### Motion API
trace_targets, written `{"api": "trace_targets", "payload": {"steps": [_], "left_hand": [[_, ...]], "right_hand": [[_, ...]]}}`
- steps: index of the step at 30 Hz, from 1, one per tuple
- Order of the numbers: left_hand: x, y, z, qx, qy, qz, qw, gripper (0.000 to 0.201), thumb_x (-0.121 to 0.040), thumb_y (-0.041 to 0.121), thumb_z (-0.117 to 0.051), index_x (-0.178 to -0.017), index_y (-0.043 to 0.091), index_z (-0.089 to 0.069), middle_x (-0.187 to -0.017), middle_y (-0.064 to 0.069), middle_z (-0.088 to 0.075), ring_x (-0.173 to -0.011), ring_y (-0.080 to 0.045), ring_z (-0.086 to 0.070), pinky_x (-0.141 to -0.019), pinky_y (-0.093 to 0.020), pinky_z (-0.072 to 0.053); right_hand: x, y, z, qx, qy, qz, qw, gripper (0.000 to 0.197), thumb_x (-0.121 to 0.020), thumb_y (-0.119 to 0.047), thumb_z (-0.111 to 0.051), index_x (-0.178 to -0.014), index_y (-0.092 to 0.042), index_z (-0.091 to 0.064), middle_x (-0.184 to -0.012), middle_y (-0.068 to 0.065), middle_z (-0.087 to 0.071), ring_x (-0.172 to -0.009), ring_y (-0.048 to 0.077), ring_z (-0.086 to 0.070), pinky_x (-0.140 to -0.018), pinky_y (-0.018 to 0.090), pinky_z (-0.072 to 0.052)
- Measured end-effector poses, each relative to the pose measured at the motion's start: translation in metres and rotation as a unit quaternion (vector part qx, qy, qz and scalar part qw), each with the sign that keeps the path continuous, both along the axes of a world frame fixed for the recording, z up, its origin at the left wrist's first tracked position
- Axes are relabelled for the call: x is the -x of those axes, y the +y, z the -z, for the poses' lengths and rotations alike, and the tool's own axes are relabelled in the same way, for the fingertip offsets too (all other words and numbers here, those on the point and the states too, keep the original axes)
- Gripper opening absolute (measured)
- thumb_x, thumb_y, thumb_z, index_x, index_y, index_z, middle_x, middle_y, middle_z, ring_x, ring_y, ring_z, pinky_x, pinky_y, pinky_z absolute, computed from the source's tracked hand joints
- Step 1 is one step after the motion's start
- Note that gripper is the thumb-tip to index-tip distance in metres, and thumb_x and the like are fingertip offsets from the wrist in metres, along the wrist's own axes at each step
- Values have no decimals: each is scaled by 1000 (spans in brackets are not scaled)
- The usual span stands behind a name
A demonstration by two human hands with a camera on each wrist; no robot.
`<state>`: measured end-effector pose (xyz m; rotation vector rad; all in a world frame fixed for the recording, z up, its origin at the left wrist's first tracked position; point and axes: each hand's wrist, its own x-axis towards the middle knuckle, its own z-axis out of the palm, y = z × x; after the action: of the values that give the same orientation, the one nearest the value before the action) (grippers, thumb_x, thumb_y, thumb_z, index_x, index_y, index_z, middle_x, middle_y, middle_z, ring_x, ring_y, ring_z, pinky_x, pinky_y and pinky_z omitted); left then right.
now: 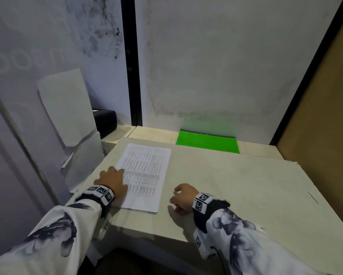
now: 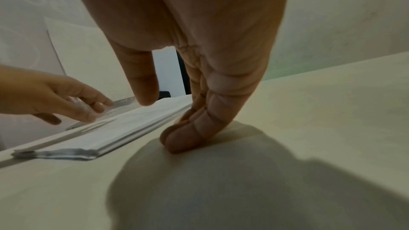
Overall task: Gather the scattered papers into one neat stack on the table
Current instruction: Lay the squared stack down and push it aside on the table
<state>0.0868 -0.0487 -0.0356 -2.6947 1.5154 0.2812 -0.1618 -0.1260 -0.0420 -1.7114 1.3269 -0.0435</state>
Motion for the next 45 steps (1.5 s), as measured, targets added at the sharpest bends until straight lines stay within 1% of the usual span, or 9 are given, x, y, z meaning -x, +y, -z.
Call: {"api": "trace_targets", "payload": {"steps": [5, 10, 16, 20, 23, 27, 32, 38, 45], "left_hand": [[61, -5, -15, 8, 32, 118, 992, 77, -86, 62, -56, -153, 38, -26, -162, -1, -23, -145, -31, -28, -113, -60, -33], [100, -14, -2, -83, 58, 148, 984, 103, -76, 75, -61, -158, 36, -12, -169, -8, -1, -155, -34, -4, -122, -60, -8], [113, -15, 21, -139, 43, 138, 980, 113, -46, 83, -67, -142, 32, -35, -159, -13, -21, -140, -50, -25, -112, -60, -31], [112, -16, 26, -164, 60, 123, 977, 123, -60, 82, -67, -157, 40, -5, -167, -11, 11, -147, -56, 2, -118, -66, -15], [114, -17, 29, -171, 47, 124, 976, 121, -65, 81, -65, -157, 40, 2, -167, -11, 16, -147, -56, 4, -118, -68, -13], [117, -22, 27, -165, 25, 148, 975, 111, -62, 81, -65, -150, 33, -18, -163, -15, -7, -141, -56, -19, -112, -67, -26], [117, -24, 21, -177, 23, 156, 971, 112, -56, 84, -65, -146, 35, -22, -156, -12, -20, -135, -53, -30, -106, -65, -35], [121, -17, 16, -175, 21, 149, 973, 115, -59, 84, -64, -150, 40, -10, -162, -6, -9, -145, -49, -18, -107, -64, -38], [117, -26, 18, -199, 27, 146, 969, 123, -53, 86, -65, -148, 40, -3, -162, -6, 0, -145, -51, -11, -107, -61, -41]], "right_hand": [[59, -9, -5, 115, 147, -57, 981, 49, -83, -34, -74, -127, -15, -66, -130, 8, -67, -118, 27, -64, -94, 30, -50], [131, 3, -22, 150, 318, -71, 934, 66, -71, -60, -73, -129, -33, -58, -133, 7, -47, -123, 39, -50, -99, 44, -47], [222, 20, -37, 93, 339, -35, 936, 91, -76, -58, -75, -151, -21, -39, -151, 12, -48, -134, 33, -51, -107, 42, -46], [255, 32, -42, 65, 349, -36, 934, 100, -84, -60, -67, -161, -22, -17, -166, 15, -26, -148, 35, -35, -117, 45, -33], [254, 27, -44, 72, 357, -56, 930, 97, -83, -58, -70, -159, -17, -25, -161, 13, -37, -144, 33, -40, -115, 41, -36], [246, 16, -44, 74, 372, -66, 923, 98, -79, -58, -74, -156, -15, -33, -156, 8, -44, -139, 29, -46, -112, 39, -40], [245, 9, -41, 76, 376, -70, 921, 97, -75, -57, -78, -153, -15, -39, -153, 6, -48, -136, 26, -50, -109, 36, -43], [249, 9, -35, 66, 379, -72, 920, 95, -73, -56, -78, -152, -22, -36, -153, 2, -48, -136, 24, -50, -109, 35, -45], [253, -8, -31, 46, 376, -132, 916, 111, -59, -81, -69, -151, -34, -29, -139, 0, -53, -119, 18, -58, -96, 27, -50]]}}
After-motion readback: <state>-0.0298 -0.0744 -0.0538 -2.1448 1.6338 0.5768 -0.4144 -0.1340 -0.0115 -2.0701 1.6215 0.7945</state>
